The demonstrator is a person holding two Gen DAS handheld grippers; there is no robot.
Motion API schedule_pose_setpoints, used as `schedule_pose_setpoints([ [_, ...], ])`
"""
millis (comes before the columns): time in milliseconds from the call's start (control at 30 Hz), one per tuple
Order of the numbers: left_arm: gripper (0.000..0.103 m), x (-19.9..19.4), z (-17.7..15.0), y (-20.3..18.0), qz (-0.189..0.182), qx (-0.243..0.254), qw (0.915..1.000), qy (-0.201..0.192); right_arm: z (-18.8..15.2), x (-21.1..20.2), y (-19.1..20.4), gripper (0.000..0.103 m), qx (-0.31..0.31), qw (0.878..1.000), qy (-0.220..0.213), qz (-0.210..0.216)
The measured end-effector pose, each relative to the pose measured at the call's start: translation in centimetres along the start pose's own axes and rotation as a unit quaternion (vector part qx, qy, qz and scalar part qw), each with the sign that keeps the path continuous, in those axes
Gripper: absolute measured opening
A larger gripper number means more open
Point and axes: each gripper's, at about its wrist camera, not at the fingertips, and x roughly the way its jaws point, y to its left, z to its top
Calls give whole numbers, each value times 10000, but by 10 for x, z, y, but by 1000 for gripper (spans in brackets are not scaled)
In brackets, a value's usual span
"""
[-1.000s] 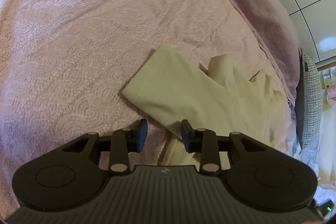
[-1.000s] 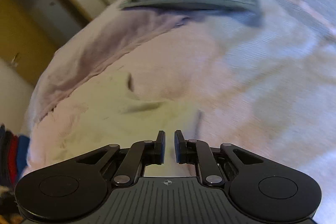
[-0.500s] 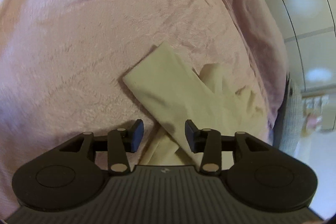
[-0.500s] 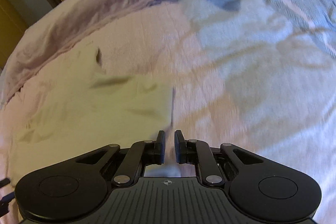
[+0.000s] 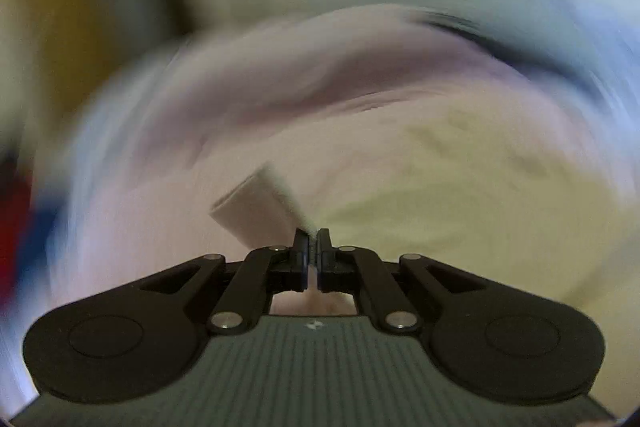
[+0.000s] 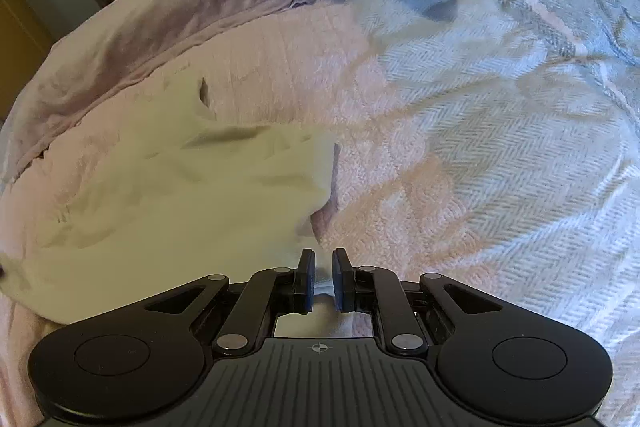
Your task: Fold clothes
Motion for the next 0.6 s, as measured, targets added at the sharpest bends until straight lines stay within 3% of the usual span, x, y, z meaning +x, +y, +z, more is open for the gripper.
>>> schedule_pose_setpoints([
  [67,4,0,-2,-35,-455,1277,9908,-39,-2,-1,-1,12,38,10000,24,24],
  [133,6,10,-17,-54,-699,1851,9797,330,-3,-2,-1,12,31,10000,26,22],
  [200,10,17,-28,-60,-715,1909,9764,713,-3,-4,-1,12,24,10000,29,21],
  [333,18,4,-22,-27,-1259,740,9846,958,-5,-6,0,13,9,10000,35,17],
  [433,29,-5,-14,7,-1756,-229,9793,984,-5,-7,2,13,6,10000,27,41],
  [533,27,-5,-7,31,-1767,-838,9763,925,-5,-6,10,13,-14,9999,-40,104],
  [600,24,-4,-7,30,-1670,-866,9787,823,-6,-4,17,13,-84,9998,-71,177],
])
